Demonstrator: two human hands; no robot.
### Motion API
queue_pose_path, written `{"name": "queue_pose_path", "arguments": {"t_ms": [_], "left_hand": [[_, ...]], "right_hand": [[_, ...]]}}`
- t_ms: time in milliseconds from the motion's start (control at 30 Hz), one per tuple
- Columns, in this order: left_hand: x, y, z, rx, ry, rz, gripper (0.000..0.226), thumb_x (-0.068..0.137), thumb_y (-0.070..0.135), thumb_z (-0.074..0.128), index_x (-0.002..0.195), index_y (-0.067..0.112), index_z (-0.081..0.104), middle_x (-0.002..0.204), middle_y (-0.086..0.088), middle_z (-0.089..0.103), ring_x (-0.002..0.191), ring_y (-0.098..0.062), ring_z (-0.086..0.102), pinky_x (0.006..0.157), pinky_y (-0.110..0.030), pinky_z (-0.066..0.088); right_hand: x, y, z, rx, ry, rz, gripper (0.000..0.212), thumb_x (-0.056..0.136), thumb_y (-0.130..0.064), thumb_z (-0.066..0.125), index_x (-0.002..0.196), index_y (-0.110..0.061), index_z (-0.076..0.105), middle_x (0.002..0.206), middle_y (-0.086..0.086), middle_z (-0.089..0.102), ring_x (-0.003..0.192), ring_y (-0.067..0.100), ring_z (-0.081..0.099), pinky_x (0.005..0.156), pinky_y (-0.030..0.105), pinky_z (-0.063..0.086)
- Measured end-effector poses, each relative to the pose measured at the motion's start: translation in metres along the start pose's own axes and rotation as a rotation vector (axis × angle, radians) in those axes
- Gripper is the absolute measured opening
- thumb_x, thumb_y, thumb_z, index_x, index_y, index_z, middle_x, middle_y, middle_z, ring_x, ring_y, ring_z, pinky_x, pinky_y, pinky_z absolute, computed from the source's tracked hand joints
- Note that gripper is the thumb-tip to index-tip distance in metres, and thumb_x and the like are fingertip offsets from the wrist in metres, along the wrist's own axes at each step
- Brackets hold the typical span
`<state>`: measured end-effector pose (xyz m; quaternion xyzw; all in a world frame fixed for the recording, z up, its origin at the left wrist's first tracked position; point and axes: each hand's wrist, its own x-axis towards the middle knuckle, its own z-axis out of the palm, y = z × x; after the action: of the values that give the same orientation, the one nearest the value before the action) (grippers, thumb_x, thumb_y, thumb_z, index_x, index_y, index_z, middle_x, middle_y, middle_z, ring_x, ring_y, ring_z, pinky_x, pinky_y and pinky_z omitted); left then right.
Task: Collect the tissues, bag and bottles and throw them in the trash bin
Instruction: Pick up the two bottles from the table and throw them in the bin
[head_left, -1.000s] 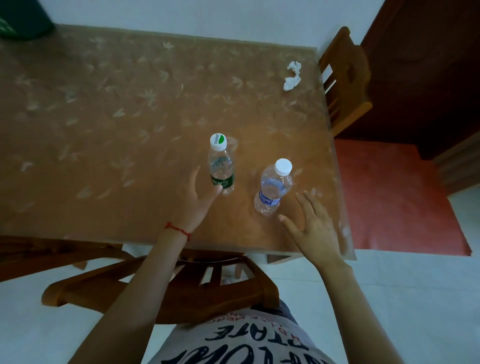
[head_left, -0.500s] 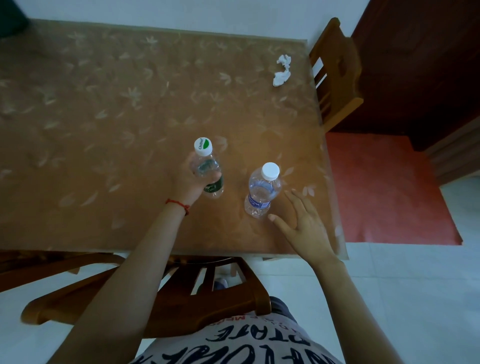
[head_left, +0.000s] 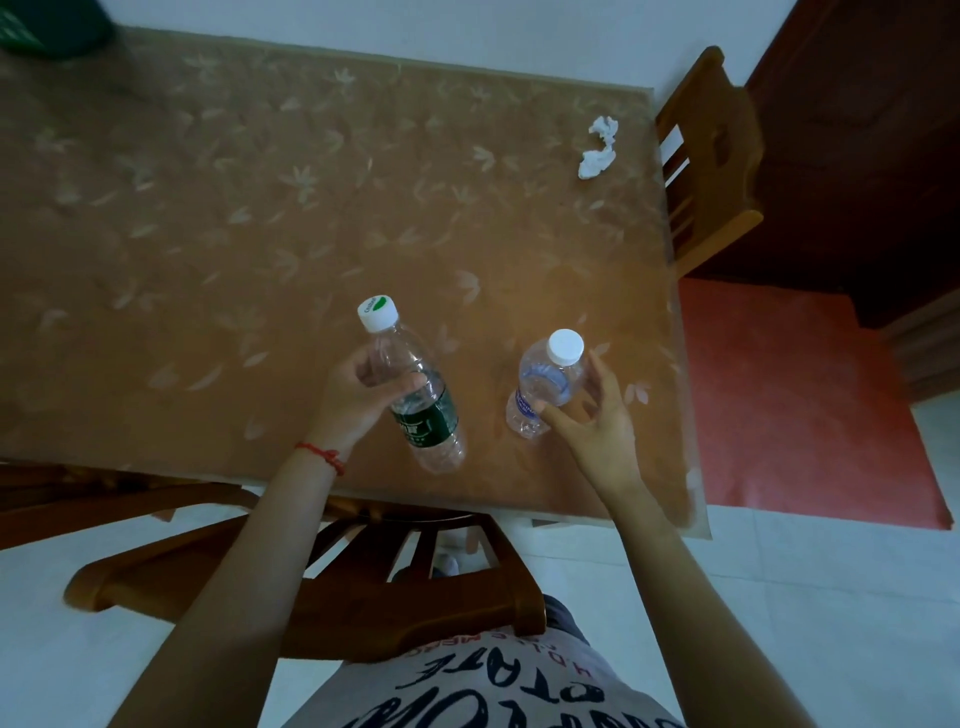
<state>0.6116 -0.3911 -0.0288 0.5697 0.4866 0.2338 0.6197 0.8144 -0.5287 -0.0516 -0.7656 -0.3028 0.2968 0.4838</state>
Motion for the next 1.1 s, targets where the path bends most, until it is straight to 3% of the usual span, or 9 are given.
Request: {"name": "queue_pose_path", "arguments": {"t_ms": [67,133,267,400,633,767,933,1100], "left_hand": [[-0.001,0.003,-0.003,0.024,-0.019,0.031,0.028,0.058,0.03,0.076,0.083,0.031,0.064,0.076,0.019,0.071,0.071,0.009,0.064,0.058,-0.01,0.049],[-0.003,-0.003,-0.007,-0.01,-0.014,0.049,0.03,0.054,0.035,0.076,0.082,0.032,0.064,0.078,0.024,0.071,0.074,0.007,0.065,0.056,-0.007,0.048],[-0.007,-0.003,-0.009,-0.022,-0.001,0.042,0.027,0.058,0.032,0.077,0.082,0.033,0.064,0.078,0.028,0.07,0.075,0.009,0.064,0.055,-0.005,0.048],[-0.008,-0.008,-0.012,-0.014,0.028,0.044,0.023,0.066,0.018,0.076,0.081,0.031,0.064,0.076,0.027,0.07,0.073,0.01,0.064,0.054,-0.004,0.046],[-0.015,-0.006,-0.02,-0.045,0.071,0.054,0.027,0.06,0.026,0.077,0.083,0.028,0.063,0.077,0.017,0.07,0.07,0.01,0.063,0.055,-0.004,0.046],[-0.025,-0.004,-0.032,-0.105,0.177,0.05,0.033,0.059,0.023,0.079,0.086,0.027,0.06,0.087,0.013,0.066,0.07,0.012,0.063,0.056,-0.009,0.048],[-0.048,0.003,-0.049,-0.188,0.317,0.029,0.045,0.047,0.037,0.078,0.087,0.026,0.061,0.093,0.009,0.066,0.091,-0.008,0.062,0.074,-0.026,0.048],[-0.082,0.012,-0.059,-0.246,0.509,0.069,0.027,0.063,0.024,0.077,0.085,0.028,0.063,0.09,0.01,0.068,0.088,-0.008,0.063,0.079,-0.029,0.049]], "right_hand": [[0.001,-0.006,0.003,0.023,-0.009,0.014,0.085,0.067,-0.032,0.077,0.14,-0.023,0.033,0.135,-0.013,0.046,0.118,-0.001,0.048,0.103,0.033,0.041],[0.006,-0.004,0.005,0.039,-0.004,0.013,0.081,0.067,-0.027,0.078,0.138,-0.024,0.037,0.127,-0.015,0.05,0.109,-0.004,0.052,0.102,0.034,0.043],[0.007,-0.007,0.007,0.028,-0.022,0.005,0.075,0.068,-0.028,0.078,0.132,-0.027,0.041,0.132,-0.007,0.051,0.118,0.011,0.051,0.102,0.041,0.044],[0.006,-0.009,0.009,0.038,-0.021,-0.004,0.072,0.067,-0.032,0.078,0.13,-0.025,0.044,0.125,-0.008,0.054,0.112,0.009,0.055,0.095,0.03,0.047],[0.007,-0.024,0.012,0.14,-0.072,0.011,0.056,0.073,-0.025,0.075,0.123,-0.014,0.053,0.109,-0.004,0.067,0.096,0.006,0.065,0.083,0.022,0.051],[0.008,-0.039,0.021,0.192,-0.129,-0.026,0.041,0.075,-0.018,0.074,0.112,-0.013,0.058,0.097,-0.005,0.069,0.086,0.002,0.066,0.072,0.014,0.052],[0.003,-0.059,0.031,0.212,-0.211,-0.083,0.031,0.078,-0.015,0.071,0.106,-0.012,0.059,0.085,-0.01,0.066,0.07,-0.007,0.062,0.063,0.008,0.047],[-0.005,-0.084,0.034,0.222,-0.31,-0.147,0.034,0.08,-0.012,0.067,0.111,-0.001,0.057,0.086,-0.01,0.066,0.072,-0.008,0.063,0.064,0.008,0.047]]}}
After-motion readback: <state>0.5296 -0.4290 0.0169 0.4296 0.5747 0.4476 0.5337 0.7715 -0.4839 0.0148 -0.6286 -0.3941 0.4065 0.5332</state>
